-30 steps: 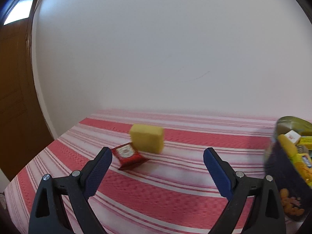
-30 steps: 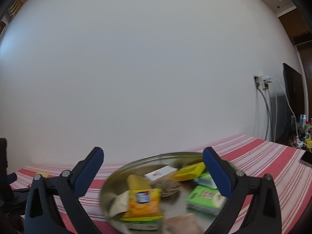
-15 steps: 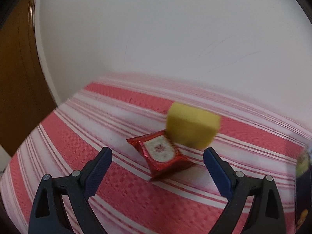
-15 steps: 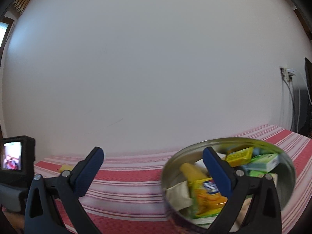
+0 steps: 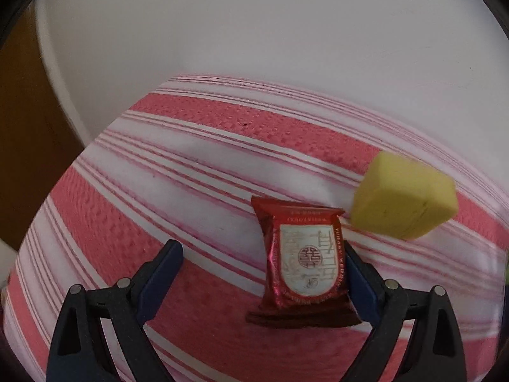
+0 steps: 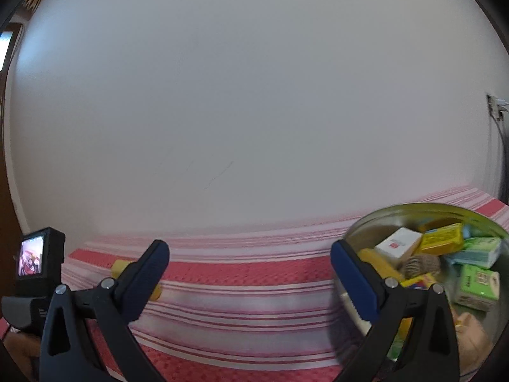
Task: Organize objects
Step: 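Grasp the red-and-white packet with the left tool while the right grasps the yellow sponge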
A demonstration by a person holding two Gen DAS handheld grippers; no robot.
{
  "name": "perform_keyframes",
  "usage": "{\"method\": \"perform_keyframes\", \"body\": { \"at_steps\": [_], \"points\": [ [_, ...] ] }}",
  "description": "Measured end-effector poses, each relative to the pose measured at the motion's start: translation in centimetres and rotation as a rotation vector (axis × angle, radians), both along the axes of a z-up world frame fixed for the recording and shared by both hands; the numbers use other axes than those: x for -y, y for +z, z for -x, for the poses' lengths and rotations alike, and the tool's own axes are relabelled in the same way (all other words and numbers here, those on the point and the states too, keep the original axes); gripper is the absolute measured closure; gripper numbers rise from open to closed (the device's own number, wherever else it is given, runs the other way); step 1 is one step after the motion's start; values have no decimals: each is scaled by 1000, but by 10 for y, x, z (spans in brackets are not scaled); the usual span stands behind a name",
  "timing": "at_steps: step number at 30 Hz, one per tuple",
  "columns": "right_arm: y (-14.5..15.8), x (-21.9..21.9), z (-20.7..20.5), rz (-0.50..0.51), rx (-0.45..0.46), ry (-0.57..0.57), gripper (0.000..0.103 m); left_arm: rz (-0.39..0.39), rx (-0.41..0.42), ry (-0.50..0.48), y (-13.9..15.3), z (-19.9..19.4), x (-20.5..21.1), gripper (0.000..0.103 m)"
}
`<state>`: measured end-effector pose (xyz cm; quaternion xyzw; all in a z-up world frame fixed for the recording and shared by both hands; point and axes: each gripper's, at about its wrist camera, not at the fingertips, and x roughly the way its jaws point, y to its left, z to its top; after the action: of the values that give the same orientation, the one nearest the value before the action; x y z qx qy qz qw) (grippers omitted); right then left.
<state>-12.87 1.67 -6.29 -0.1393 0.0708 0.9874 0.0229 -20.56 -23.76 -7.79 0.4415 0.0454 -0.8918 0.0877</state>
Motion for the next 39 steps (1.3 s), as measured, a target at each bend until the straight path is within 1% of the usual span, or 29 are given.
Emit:
{"method": "perform_keyframes", "body": {
  "at_steps": [4, 9, 10, 11, 13, 14, 15, 16, 17, 20, 24, 26, 27, 28, 29, 30, 31, 34, 35, 37, 39],
  "points": [
    [-4, 14, 19, -6, 56, 75, 0, -4, 1, -55, 2, 1, 10, 6],
    [-11, 41, 44, -41, 142, 210, 1, -3, 1, -58, 3, 0, 9, 6],
    [-13, 45, 51, -45, 159, 235, 3, -1, 0, -55, 3, 1, 9, 7],
    [-14, 49, 58, -49, 175, 252, 4, -1, -4, -55, 4, -1, 8, 13],
    [-16, 60, 71, -53, 211, 291, 6, 4, -24, -57, 8, -4, 6, 34],
    [-19, 65, 79, -54, 231, 316, 6, 5, -29, -60, 8, -5, 6, 38],
    [-20, 70, 85, -58, 249, 334, 7, 7, -33, -68, 9, -5, 5, 45],
    [-22, 74, 88, -63, 263, 347, 7, 9, -36, -76, 10, -6, 5, 49],
    [-22, 80, 92, -70, 282, 368, 7, 10, -37, -83, 10, -5, 6, 57],
    [-29, 93, 105, -99, 335, 436, 9, 2, -30, -89, 11, -4, 8, 58],
    [-37, 107, 119, -121, 378, 486, 11, 1, -28, -92, 13, -7, 7, 59],
    [-40, 113, 128, -139, 410, 512, 18, 0, -29, -95, 13, -7, 7, 60],
    [-43, 116, 133, -146, 432, 523, 30, -1, -29, -90, 13, -8, 6, 60],
    [-48, 119, 137, -154, 459, 530, 55, 0, -29, -86, 13, -8, 6, 60],
    [-52, 121, 142, -156, 487, 535, 61, -1, -30, -85, 13, -8, 6, 60],
    [-52, 122, 143, -149, 497, 544, 62, -1, -31, -84, 13, -8, 6, 60],
    [-51, 119, 141, -134, 487, 543, 68, -4, -36, -80, 13, -8, 6, 60],
    [-49, 108, 132, -86, 464, 532, 76, -31, -71, -77, 15, -11, 6, 61],
    [-46, 103, 127, -68, 447, 522, 77, -33, -91, -79, 17, -13, 4, 61],
    [-41, 94, 114, -38, 393, 484, 77, -4, -144, -96, 24, -17, -4, 61],
    [-36, 83, 95, -30, 345, 429, 77, -1, -198, -118, 31, -23, -12, 61]
  ]
}}
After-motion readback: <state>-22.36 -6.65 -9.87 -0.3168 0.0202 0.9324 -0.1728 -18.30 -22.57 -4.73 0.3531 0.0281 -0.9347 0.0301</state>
